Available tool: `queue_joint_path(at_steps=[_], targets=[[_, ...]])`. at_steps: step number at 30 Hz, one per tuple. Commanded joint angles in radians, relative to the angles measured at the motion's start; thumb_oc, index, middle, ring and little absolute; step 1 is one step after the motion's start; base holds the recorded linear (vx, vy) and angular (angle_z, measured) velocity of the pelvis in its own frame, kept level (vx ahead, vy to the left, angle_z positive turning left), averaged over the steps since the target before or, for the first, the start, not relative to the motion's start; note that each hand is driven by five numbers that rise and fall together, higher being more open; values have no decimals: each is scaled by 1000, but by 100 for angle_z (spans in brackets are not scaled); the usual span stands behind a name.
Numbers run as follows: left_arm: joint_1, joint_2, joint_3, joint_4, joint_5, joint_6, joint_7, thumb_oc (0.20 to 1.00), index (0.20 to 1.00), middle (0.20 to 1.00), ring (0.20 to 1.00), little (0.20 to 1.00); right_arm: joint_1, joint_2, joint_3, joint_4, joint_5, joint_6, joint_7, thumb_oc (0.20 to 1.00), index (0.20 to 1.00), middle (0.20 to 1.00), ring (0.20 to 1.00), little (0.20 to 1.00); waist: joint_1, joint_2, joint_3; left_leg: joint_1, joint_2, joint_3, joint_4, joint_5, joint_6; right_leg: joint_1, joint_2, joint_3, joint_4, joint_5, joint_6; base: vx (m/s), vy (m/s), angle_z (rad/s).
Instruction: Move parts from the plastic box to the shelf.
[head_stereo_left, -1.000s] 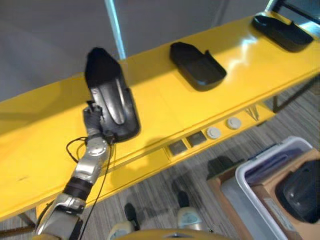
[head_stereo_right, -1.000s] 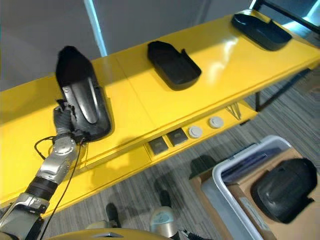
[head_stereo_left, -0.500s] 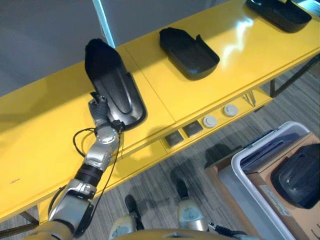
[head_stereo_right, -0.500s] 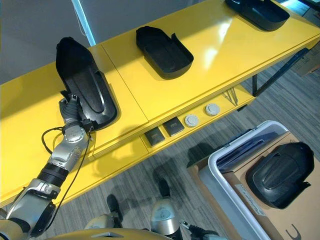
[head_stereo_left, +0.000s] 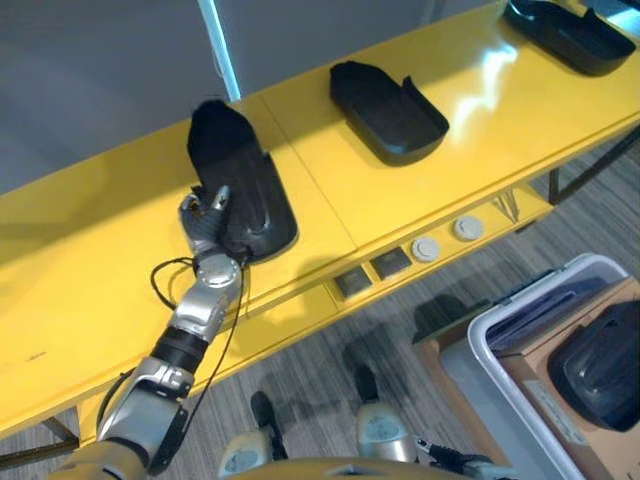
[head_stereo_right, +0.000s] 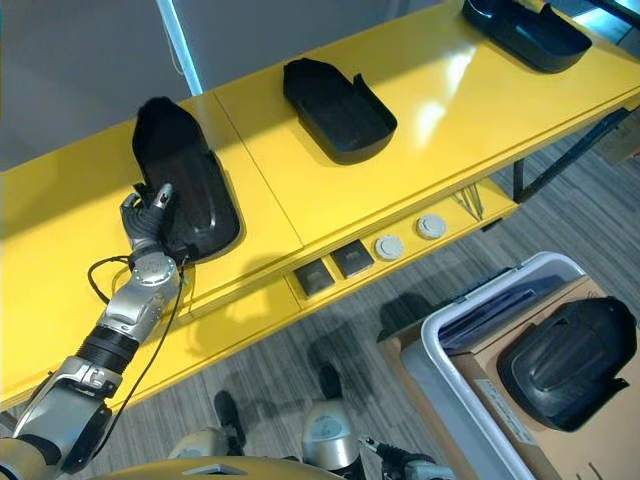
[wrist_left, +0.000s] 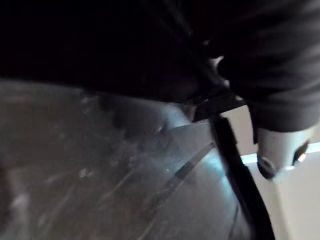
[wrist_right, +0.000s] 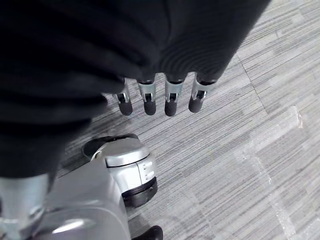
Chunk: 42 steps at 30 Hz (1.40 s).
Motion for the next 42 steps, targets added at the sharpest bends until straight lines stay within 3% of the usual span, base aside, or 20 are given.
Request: queue_joint_path(at_steps=[1,3,5,8,14,18,20,22,23,24,25,28,33,36,39,42], targets=[[-3,40,-19,54,101,18,20,1000,1000,1000,1000,1000,5,47,42,54,-6,-9,10,1000,1000,1000,1000,1000,10,-25,-25,-14,0,-28,21,-120,6,24,40,-27,12,-147,-54,0,0,0],[2,50,-21,44,135,36,20,1000,1000,1000,1000,1000,8,49,44,55,-25,-15,5,1000,1000,1000,1000,1000,14,-24,-34,-7,0,-26,21,-121,5,34,39,-31,10,-149,-55,0,0,0],[16,77,-24,13,170,95,11,1000,1000,1000,1000,1000,13,48,44,58,-50,-18,-2,1000,1000,1000,1000,1000,21,-20,-51,2,1,-24,19,-121,3,48,37,-38,5,-152,-53,31,8,2],[27,99,-28,-3,180,111,11,1000,1000,1000,1000,1000,17,44,48,68,-76,-19,-5,1000,1000,1000,1000,1000,27,-16,-68,12,1,-21,19,-119,0,65,36,-42,2,-153,-51,16,15,2],[19,113,-20,-64,131,-41,-22,1000,1000,1000,1000,1000,9,50,59,84,-80,-16,-5,1000,1000,1000,1000,1000,42,-16,-101,32,2,-18,17,-124,-2,93,37,-55,2,-162,-51,-17,4,4],[-10,113,-3,-204,73,-145,-108,1000,1000,1000,1000,1000,-5,56,51,104,-75,-7,-3,1000,1000,1000,1000,1000,52,-22,-130,49,5,-13,13,-125,-1,111,38,-63,2,-163,-50,-70,30,7],[-17,121,4,-280,60,-172,-184,1000,1000,1000,1000,1000,-12,57,43,109,-72,-2,1,1000,1000,1000,1000,1000,59,-24,-140,52,5,-15,12,-126,1,116,39,-66,2,-162,-51,-81,34,-1],[-3,131,1,-364,6,-168,-358,1000,1000,1000,1000,1000,-22,59,30,113,-60,4,-3,1000,1000,1000,1000,1000,73,-28,-153,57,4,-21,10,-129,3,120,37,-76,2,-161,-51,-93,42,-2],[14,137,-7,-398,-29,-174,-435,950,950,950,950,950,-26,60,21,116,-53,2,-8,1000,1000,1000,1000,1000,80,-28,-156,60,3,-24,9,-132,4,122,36,-82,2,-161,-51,-86,55,0],[35,141,-7,-424,-58,-167,-480,699,699,699,699,699,-30,60,15,118,-45,5,-12,1000,1000,1000,1000,1000,87,-28,-157,62,3,-26,8,-134,5,124,34,-87,2,-162,-52,-78,66,3],[58,145,-6,-441,-93,-159,-526,228,228,228,228,228,-32,61,8,117,-40,9,-14,1000,1000,1000,1000,1000,94,-27,-158,64,2,-29,7,-136,6,127,33,-90,2,-163,-52,-75,77,11],[168,164,-3,-480,-158,-159,-727,200,200,200,200,200,-31,55,-19,117,-57,14,-6,1000,1000,1000,1000,1000,118,-23,-158,67,-5,-41,6,-144,12,129,28,-104,2,-161,-52,-63,92,14],[374,236,-33,-522,-217,-241,-997,200,200,200,200,200,-35,33,-25,128,-82,-1,1,1000,1000,1000,1000,1000,172,-13,-152,62,-25,-69,-1,-154,29,122,13,-144,2,-155,-44,-33,114,23],[433,275,-85,-560,-237,-216,-1168,200,200,200,200,200,-57,23,-5,115,-114,-32,-52,1000,1000,1000,1000,1000,192,-4,-141,55,-34,-73,-1,-162,35,114,3,-166,2,-150,-35,-6,86,39],[454,308,-166,-556,-251,-177,-1233,200,200,200,200,200,-56,11,-6,110,-35,4,-59,1000,1000,1000,1000,1000,186,6,-135,43,-38,-69,-1,-166,39,96,-2,-171,2,-142,-25,33,41,13],[449,310,-224,-540,-271,-157,-1208,200,200,200,200,200,-48,6,-21,124,-22,-8,-57,1000,1000,1000,1000,1000,171,15,-129,32,-39,-59,-1,-165,38,79,-2,-163,2,-139,-21,72,13,-6]])
